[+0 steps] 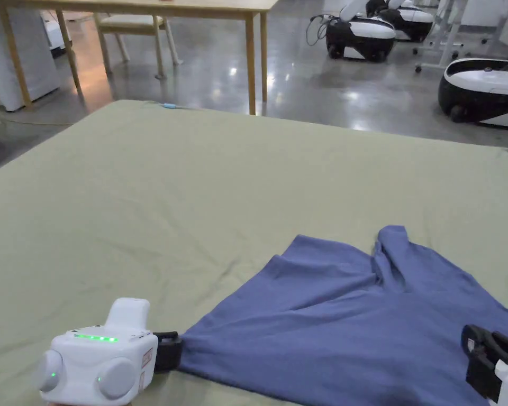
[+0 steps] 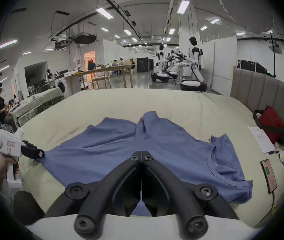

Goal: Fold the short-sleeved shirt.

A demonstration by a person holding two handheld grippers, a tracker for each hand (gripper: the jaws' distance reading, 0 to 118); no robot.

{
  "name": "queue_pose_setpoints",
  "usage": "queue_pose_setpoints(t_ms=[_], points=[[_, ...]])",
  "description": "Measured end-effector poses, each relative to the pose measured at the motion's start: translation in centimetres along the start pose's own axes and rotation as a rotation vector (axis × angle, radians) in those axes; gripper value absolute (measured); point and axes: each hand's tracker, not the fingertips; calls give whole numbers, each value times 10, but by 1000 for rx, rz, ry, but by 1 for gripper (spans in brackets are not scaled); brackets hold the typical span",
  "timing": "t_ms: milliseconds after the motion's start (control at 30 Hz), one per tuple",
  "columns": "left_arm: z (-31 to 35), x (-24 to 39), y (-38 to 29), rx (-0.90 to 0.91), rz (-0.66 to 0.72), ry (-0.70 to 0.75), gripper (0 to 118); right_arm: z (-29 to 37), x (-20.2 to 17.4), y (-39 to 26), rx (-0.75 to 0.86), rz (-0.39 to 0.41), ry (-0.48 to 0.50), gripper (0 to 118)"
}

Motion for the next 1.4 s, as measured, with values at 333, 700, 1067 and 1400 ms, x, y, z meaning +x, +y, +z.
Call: queue_pose_setpoints(t_ms=[333,700,1067,1400], points=[[65,23,13,112,-40,-105,2,-137,100,70,-169,5,-40,41],[73,35,30,81,-49,-95,2,-290,136,53,-480,64,-40,55],[85,32,60,188,-75,-103,2,-173,121,117,-175,-16,13,3],[155,33,212,472,-121,-81,2,-12,124,277,134,124,-82,3]])
